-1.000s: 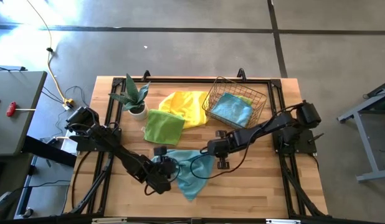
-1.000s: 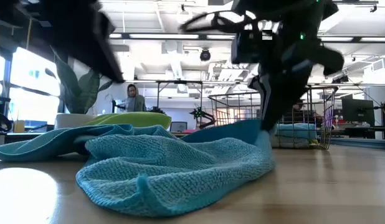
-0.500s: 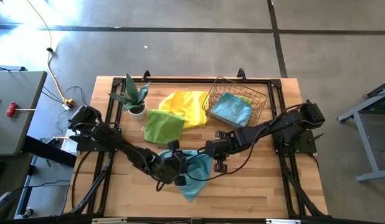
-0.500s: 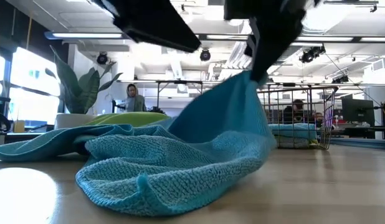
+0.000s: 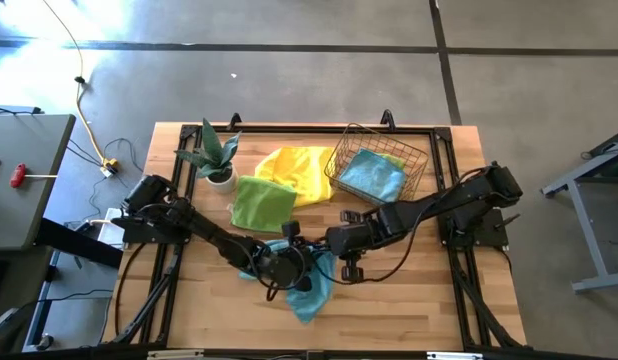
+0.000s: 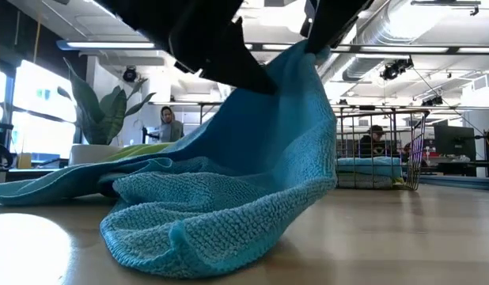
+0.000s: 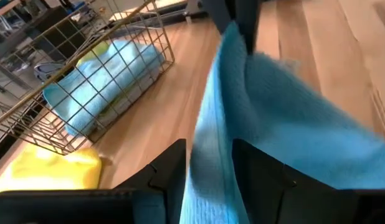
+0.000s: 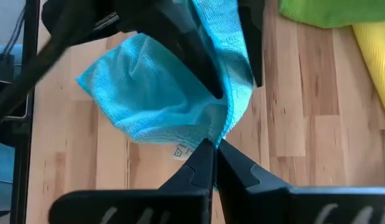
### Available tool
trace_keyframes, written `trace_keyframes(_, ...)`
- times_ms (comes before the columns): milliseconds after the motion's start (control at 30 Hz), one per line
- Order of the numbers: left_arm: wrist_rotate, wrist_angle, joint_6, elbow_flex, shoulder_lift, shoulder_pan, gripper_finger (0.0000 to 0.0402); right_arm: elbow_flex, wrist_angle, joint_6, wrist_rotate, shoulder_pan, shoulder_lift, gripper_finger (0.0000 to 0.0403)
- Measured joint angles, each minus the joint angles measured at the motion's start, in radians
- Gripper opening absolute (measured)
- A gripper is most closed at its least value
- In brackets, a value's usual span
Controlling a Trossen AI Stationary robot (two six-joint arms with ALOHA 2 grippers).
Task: Fold microfiber towels
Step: Fold the blue microfiber towel
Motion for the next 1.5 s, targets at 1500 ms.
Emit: trace_keyframes(1500,0.150,-0.918,-0.746,0.000,-0.015,-0.356,0.0095,0.002,-0.074,0.023,0.024,0.032,-0.037,0.0000)
